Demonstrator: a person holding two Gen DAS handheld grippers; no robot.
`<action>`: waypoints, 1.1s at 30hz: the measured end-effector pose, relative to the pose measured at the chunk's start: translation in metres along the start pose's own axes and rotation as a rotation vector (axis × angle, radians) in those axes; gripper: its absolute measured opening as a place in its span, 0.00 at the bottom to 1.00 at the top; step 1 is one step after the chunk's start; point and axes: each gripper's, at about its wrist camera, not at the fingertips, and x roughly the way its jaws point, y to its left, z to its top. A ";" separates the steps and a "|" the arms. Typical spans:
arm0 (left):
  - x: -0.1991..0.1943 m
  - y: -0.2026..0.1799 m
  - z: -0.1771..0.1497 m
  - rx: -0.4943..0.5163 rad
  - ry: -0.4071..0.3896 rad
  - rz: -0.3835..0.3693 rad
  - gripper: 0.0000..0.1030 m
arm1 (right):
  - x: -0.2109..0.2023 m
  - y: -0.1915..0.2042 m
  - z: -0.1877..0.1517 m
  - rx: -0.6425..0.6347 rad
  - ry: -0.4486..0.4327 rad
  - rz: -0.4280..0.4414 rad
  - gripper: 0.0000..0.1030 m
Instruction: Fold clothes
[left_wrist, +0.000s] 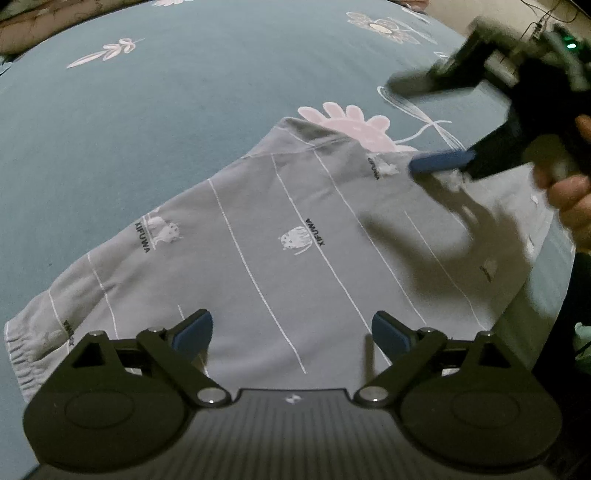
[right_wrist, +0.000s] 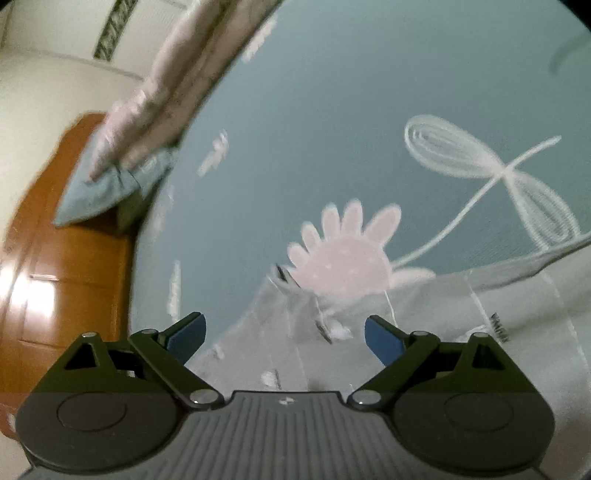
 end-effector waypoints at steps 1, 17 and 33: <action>0.000 0.001 -0.001 -0.002 -0.003 -0.004 0.90 | 0.005 -0.001 0.000 -0.007 0.002 -0.017 0.94; -0.006 0.010 -0.007 -0.010 -0.007 -0.021 0.91 | 0.034 0.023 0.012 -0.013 0.025 0.029 0.94; -0.024 0.036 -0.001 -0.097 -0.051 0.030 0.91 | 0.038 0.059 0.013 -0.159 0.027 -0.045 0.92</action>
